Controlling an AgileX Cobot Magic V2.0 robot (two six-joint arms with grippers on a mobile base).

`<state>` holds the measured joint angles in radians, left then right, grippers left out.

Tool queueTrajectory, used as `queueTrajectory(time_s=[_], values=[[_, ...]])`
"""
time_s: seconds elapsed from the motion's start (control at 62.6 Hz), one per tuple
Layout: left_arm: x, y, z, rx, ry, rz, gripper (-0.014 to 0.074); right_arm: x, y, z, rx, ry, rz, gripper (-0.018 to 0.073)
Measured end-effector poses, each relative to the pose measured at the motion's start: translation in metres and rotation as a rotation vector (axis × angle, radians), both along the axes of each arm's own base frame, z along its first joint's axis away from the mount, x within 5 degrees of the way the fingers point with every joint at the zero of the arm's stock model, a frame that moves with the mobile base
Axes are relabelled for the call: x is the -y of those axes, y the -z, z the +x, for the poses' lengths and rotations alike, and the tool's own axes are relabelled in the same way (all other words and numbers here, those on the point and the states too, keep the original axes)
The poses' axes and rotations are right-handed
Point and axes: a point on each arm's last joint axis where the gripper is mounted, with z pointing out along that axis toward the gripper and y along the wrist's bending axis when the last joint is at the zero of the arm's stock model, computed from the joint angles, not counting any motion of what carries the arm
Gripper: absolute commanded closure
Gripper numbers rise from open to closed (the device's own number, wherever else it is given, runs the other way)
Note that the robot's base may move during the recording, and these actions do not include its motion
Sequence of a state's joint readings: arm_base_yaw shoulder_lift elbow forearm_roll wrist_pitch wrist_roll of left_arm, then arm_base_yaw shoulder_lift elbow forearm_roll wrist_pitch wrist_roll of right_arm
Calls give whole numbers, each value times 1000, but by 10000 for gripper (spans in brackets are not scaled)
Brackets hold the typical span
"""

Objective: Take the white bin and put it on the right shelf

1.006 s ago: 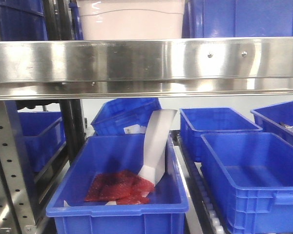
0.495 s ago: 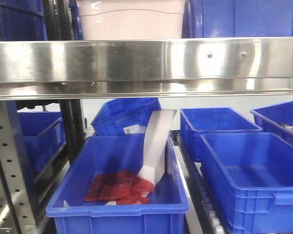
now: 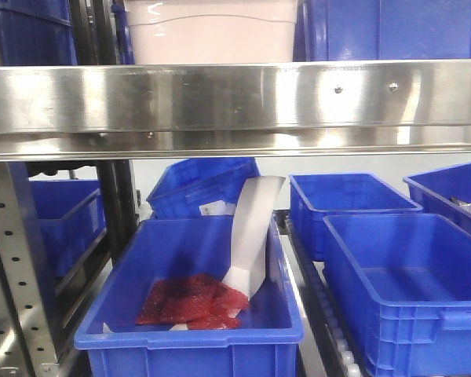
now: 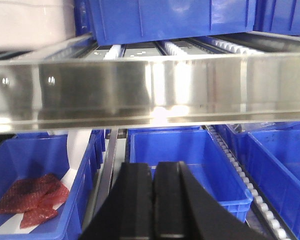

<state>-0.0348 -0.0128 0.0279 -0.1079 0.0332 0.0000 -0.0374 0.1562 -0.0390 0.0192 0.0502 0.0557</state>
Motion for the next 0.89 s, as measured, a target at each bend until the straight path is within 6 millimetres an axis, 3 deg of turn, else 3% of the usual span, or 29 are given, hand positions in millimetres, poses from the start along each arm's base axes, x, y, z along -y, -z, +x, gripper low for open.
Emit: queueTrajectory(time_s=[0.144, 0.431, 0.894], values=[[0, 0, 0, 0, 0, 0, 714, 0, 14, -6, 29, -1, -21, 509], [0, 0, 0, -2, 0, 0, 714, -1, 19, -12, 20, -3, -31, 509], [0, 0, 0, -2, 0, 0, 714, 0, 15, -12, 72, -2, -27, 509]])
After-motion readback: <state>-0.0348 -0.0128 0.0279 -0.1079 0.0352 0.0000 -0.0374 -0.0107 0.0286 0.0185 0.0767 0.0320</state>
